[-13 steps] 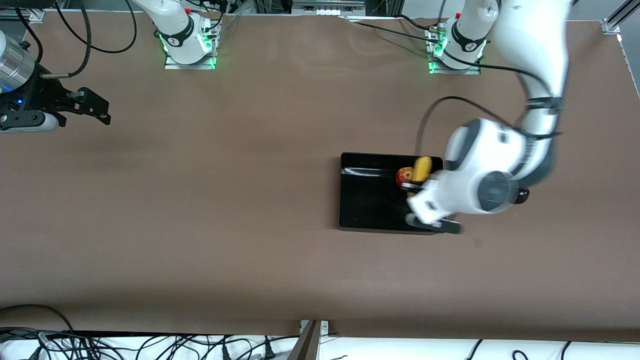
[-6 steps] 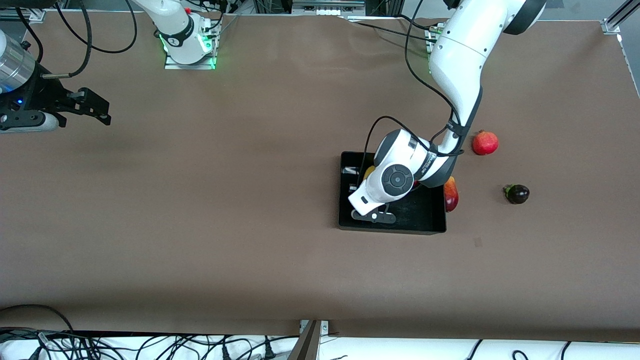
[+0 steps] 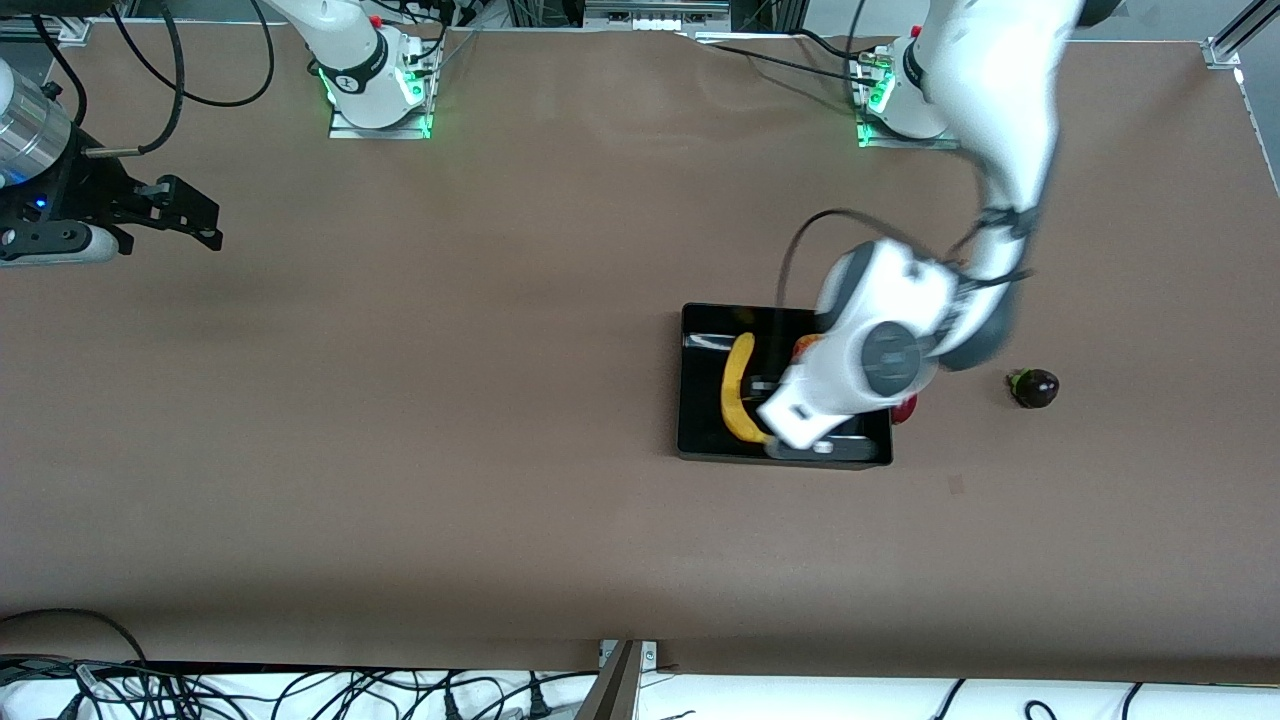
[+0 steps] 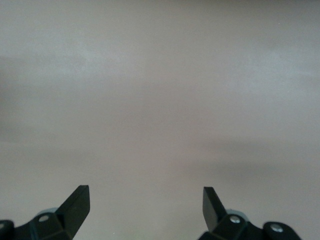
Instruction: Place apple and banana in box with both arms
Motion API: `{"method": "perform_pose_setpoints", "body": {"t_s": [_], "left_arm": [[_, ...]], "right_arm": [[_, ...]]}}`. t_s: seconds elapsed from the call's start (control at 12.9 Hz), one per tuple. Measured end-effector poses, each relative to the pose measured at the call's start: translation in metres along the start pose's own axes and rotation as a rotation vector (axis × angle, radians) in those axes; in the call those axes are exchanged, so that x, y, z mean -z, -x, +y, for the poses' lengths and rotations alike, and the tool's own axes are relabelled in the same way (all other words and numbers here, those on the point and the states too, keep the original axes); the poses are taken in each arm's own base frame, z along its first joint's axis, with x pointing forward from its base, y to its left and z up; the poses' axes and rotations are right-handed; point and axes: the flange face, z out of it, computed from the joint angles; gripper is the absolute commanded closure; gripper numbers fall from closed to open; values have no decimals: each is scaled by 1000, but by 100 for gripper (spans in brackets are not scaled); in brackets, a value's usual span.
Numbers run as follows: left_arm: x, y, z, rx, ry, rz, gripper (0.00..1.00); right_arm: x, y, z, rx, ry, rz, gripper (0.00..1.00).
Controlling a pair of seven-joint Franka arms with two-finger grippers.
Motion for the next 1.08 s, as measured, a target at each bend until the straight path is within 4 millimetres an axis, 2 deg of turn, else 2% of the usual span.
{"method": "perform_pose_setpoints", "body": {"t_s": [0.08,0.15,0.31,0.39,0.46,0.62,0.77,0.85,0.93,1.08], "left_arm": [[44,3,-26,1,11,8,0],[78,8,-54,-13,12,9,0],[128,21,-111,-69,-50,-6,0],[148,32,-131,-93,-93,-22,0],[169,47,-142,-107,-119,-37,0],[206,74,-150,-100,-126,-22,0],[239,95,-181,-62,-98,70,0],[247,108,-198,-40,-88,119,0],[248,121,-209,-27,-87,145,0],[242,137,-215,-20,-91,137,0]], "right_arm": [[0,0,0,0,0,0,0],[0,0,0,0,0,1,0],[0,0,0,0,0,2,0],[1,0,0,0,0,3,0],[1,0,-1,1,0,3,0],[1,0,-3,5,0,4,0],[1,0,-9,15,0,6,0],[2,0,-11,20,0,7,0],[2,0,-13,23,0,7,0],[2,0,-13,23,0,6,0]]}}
